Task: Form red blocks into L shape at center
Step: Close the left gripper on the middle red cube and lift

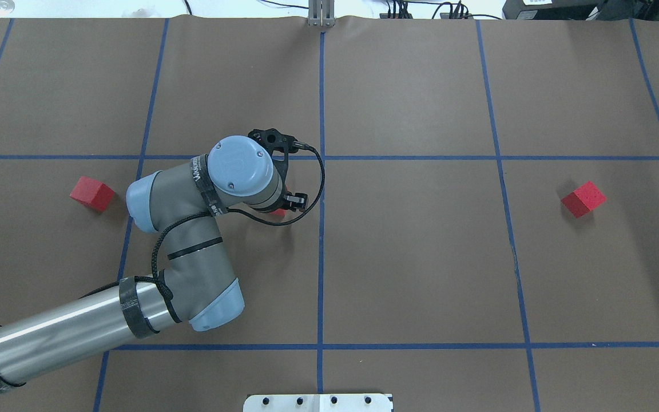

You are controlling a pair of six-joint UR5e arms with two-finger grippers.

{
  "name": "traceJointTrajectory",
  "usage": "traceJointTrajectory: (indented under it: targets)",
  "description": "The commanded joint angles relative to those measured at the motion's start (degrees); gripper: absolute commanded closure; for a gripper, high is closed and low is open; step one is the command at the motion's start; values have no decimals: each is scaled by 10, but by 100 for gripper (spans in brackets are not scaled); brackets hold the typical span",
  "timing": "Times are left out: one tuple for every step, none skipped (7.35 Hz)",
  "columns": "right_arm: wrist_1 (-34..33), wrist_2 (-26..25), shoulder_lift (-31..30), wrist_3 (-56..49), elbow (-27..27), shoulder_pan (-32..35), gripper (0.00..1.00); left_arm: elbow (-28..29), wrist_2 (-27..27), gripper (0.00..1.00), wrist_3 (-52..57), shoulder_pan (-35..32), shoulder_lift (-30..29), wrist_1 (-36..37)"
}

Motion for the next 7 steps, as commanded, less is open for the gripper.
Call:
traceJointTrajectory:
  targets:
    - [0,0,0,0,0,1,1,-2,0,54,-1,-3,-1,1]
    - [0,0,0,0,-1,0,1,-6,1,86,-13,-4,-2,1]
    - [0,0,0,0,-1,0,1,-10,0,100,-25,-15,-11,2]
    - [0,0,0,0,0,0,1,-8,-1,100,-27,-22,-26,6]
    - [0,0,0,0,0,1,1,-2,-1,100,-27,-23,-39,8]
    - [0,0,0,1,0,1,1,31,-1,100,-28,-23,-66,8]
    - [0,0,0,0,0,1,1,69,-1,100,-30,-28,-109,22]
